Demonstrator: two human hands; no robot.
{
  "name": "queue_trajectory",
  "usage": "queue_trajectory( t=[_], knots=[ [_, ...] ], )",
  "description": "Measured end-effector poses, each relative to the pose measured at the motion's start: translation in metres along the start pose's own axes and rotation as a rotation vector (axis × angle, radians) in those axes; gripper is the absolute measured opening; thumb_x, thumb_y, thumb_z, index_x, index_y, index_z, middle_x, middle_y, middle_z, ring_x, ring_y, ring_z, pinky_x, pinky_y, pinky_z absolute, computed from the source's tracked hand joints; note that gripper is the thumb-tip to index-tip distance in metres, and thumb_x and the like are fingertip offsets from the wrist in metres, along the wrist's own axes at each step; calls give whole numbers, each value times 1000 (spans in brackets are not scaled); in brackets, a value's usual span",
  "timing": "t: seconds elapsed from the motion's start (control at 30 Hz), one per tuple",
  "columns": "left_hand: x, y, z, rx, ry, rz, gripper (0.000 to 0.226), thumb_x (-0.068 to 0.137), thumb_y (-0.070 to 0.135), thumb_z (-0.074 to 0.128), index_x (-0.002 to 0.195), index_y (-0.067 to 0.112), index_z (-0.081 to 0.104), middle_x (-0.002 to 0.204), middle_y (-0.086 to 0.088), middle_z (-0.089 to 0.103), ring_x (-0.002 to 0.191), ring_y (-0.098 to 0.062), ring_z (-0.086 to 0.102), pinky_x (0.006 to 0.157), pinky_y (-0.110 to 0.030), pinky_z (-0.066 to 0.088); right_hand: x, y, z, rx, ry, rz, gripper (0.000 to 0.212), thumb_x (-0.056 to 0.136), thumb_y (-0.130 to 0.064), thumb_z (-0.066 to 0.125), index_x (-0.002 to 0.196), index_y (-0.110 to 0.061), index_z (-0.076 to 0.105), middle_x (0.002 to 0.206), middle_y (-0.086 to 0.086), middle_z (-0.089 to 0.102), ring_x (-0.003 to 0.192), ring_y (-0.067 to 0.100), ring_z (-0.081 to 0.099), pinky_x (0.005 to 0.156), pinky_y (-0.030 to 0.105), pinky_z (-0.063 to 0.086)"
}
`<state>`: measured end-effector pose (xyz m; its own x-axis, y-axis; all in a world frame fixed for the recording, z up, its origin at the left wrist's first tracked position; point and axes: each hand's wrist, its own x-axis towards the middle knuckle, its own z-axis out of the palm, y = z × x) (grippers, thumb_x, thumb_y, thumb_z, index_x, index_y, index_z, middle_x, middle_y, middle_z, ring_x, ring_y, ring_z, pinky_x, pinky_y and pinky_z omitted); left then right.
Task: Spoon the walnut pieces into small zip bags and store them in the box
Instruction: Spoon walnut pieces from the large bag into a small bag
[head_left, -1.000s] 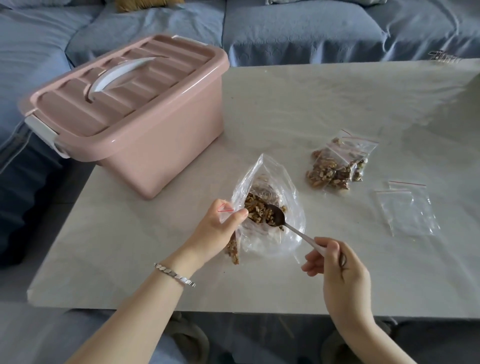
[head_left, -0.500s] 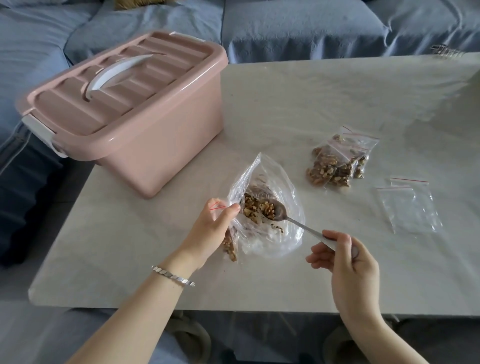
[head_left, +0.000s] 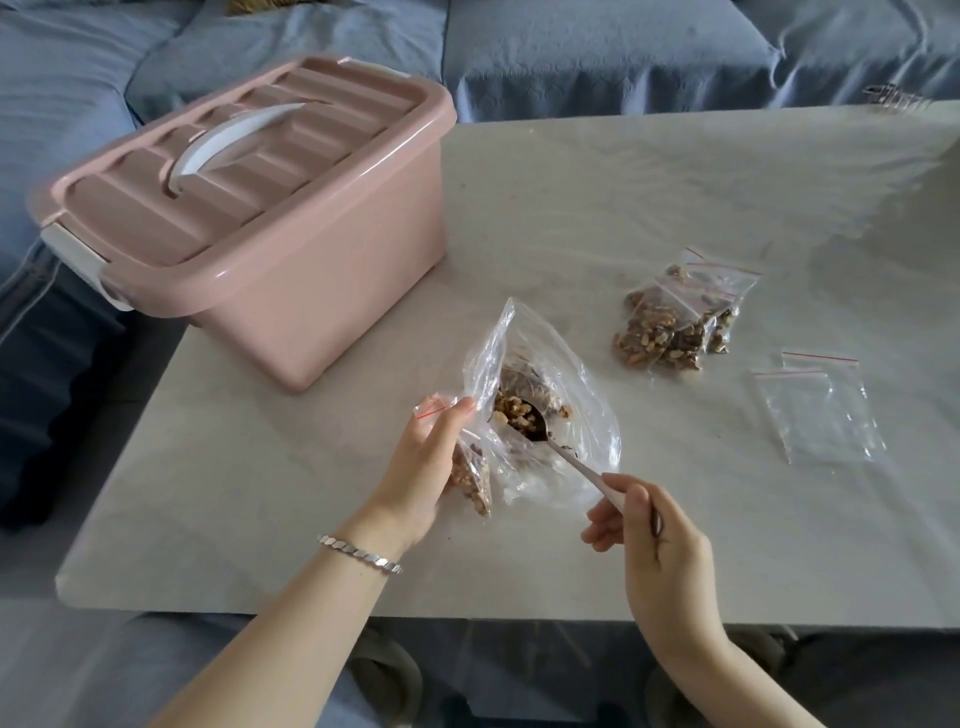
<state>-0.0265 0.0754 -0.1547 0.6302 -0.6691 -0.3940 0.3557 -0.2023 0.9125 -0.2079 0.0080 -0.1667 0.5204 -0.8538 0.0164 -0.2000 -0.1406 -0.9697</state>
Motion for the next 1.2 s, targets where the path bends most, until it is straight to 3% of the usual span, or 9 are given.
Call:
queue_trajectory(
  t=[0.27, 0.33, 0.5, 0.6, 0.73, 0.87, 1.03, 1.13, 1.2],
  knots=[
    [2, -3, -8, 127, -24, 3, 58, 60, 60, 59, 98, 17, 53, 76, -2, 55, 85, -28, 48, 84, -49, 35, 9, -10, -12, 353, 37, 365, 30, 97, -16, 36, 89, -6, 62, 64, 10, 64, 53, 17, 63, 51, 21, 53],
    [1, -1, -13, 276, -44, 46, 59, 61, 64, 54, 98, 18, 51, 83, 3, 58, 90, -22, 52, 90, -40, 38, 12, -10, -15, 407, 31, 415, 30, 97, -18, 37, 90, -3, 63, 62, 7, 65, 54, 18, 63, 51, 21, 53],
    [-20, 15, -25, 529, 66, 200, 39, 63, 62, 52, 86, 33, 39, 91, 13, 57, 66, 3, 57, 62, -11, 43, 20, -12, -22, 496, 18, 478, 32, 98, -18, 38, 91, -1, 63, 61, 8, 65, 53, 17, 62, 51, 21, 53],
    [-35, 30, -25, 417, 134, 432, 25, 69, 54, 59, 80, 45, 38, 104, 13, 60, 54, -10, 61, 54, -26, 51, 26, -16, -28, 500, 18, 463, 32, 98, -19, 37, 91, -1, 63, 61, 8, 65, 53, 16, 61, 50, 20, 52],
    [-44, 56, 3, 402, 35, 602, 30, 73, 51, 59, 89, 37, 38, 89, 23, 60, 64, -5, 63, 56, -30, 53, 35, -27, -40, 461, 23, 405, 32, 97, -20, 38, 89, -4, 64, 61, 6, 65, 53, 16, 61, 50, 20, 52],
    [-32, 46, 29, 534, -55, 503, 33, 83, 40, 63, 96, 22, 40, 82, 12, 61, 64, -1, 64, 57, -17, 49, 44, -38, -54, 415, 50, 353, 33, 98, -20, 37, 87, -5, 64, 60, 7, 65, 51, 15, 60, 48, 20, 50],
    [-16, 20, 27, 739, -50, 334, 36, 83, 50, 57, 104, 26, 41, 93, 15, 57, 80, -2, 63, 63, -28, 53, 62, -55, -72, 343, 105, 311, 34, 99, -19, 36, 82, -5, 62, 52, 5, 62, 44, 13, 56, 42, 18, 45],
    [-14, 13, 24, 691, -10, 282, 33, 81, 44, 63, 102, 26, 44, 86, 8, 65, 59, -2, 59, 55, -21, 48, 75, -68, -79, 333, 85, 289, 37, 100, -22, 34, 80, -6, 60, 47, 1, 59, 39, 11, 52, 39, 15, 41],
    [-14, 10, 27, 670, 7, 306, 33, 80, 40, 66, 102, 28, 44, 90, 10, 64, 66, -1, 60, 60, -20, 49, 83, -76, -80, 310, 55, 290, 40, 100, -24, 33, 77, -6, 60, 45, 2, 57, 37, 11, 49, 38, 15, 39]
  ],
)
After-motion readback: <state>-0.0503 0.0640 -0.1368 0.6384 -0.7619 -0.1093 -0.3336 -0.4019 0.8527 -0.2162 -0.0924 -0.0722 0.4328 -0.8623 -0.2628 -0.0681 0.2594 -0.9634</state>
